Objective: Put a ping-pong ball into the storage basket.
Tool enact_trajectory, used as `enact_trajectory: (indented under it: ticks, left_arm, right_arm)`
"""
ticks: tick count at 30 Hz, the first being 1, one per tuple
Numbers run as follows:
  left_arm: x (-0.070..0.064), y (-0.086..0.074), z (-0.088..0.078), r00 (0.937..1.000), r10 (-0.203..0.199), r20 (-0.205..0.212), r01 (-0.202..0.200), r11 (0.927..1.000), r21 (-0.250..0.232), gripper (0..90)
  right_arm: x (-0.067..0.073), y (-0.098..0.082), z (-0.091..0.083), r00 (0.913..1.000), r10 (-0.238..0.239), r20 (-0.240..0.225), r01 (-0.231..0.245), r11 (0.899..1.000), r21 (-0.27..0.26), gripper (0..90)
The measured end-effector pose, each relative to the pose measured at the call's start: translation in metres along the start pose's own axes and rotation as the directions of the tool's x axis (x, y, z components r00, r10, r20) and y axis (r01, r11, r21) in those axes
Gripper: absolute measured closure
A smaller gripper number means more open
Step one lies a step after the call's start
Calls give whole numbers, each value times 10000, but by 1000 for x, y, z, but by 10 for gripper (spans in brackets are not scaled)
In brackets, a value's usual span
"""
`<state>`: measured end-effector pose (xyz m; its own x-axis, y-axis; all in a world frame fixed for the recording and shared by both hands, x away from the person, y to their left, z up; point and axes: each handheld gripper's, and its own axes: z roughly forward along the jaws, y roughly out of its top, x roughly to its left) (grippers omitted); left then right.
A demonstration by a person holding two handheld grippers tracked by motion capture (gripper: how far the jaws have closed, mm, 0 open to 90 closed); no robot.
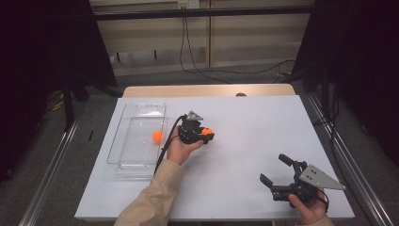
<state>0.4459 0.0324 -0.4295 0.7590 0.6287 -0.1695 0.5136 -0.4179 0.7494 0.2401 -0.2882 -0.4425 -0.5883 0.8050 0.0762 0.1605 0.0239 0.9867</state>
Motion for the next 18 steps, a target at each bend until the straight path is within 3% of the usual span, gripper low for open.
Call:
enact_trajectory:
  ticks: [18]
  left_arm:
    - [-1, 2, -10, 9999, 85, 64, -85, 9999, 57, 510]
  right_arm:
    - [0, 0, 0, 10000, 16, -5, -16, 10000, -4, 23]
